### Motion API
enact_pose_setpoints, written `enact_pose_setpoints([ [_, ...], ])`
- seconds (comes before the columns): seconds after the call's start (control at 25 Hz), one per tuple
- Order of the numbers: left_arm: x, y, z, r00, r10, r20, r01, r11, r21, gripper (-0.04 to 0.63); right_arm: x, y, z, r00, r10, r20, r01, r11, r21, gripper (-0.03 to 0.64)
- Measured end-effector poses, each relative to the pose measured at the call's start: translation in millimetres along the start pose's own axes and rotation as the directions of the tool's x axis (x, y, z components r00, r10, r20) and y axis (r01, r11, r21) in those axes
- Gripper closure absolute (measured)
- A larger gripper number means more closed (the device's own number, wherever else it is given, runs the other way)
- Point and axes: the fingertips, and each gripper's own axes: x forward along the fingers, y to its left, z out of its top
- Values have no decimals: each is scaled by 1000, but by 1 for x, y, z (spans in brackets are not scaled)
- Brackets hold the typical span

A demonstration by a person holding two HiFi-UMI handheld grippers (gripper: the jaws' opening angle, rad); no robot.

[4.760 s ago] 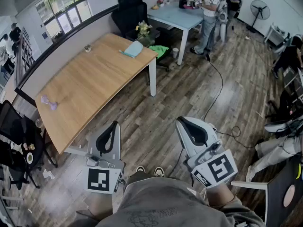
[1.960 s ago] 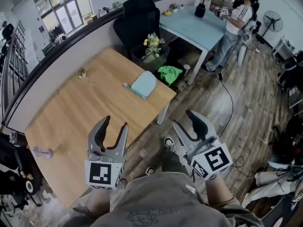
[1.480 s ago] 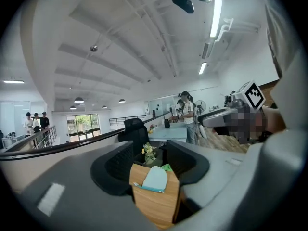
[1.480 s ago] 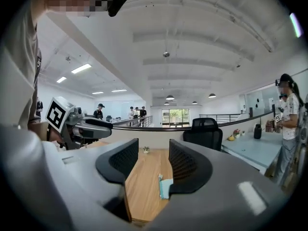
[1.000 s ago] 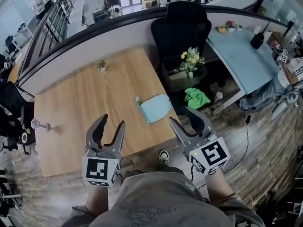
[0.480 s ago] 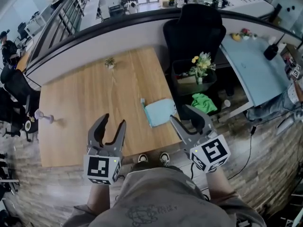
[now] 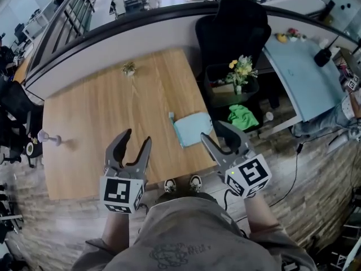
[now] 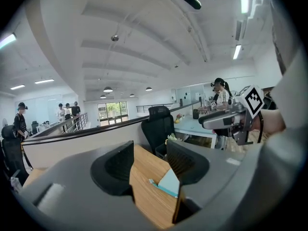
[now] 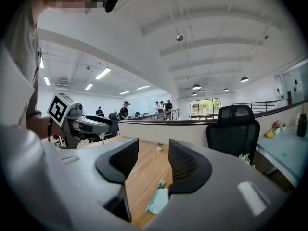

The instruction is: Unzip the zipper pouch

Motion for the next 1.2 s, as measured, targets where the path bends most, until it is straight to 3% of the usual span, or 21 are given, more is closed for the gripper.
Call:
enact_pose_setpoints([
  [0.24,16,2,-31,997,-43,-62,42,999,-27,396,25,1,-47,990,17,-139,-21,999,-25,425],
  [0.52,38,-8,-88,981,-104,-161,95,993,-64,396,55,5,-121,952,55,-302,-66,997,-26,425],
  [0.76,56,-16,-140,961,-132,-243,113,989,-92,396,76,-1,-194,902,71,-426,-89,996,-22,425],
  [1.2,70,-26,-228,911,-171,-375,115,979,-168,383,116,11,-311,777,120,-617,-197,979,-59,425],
])
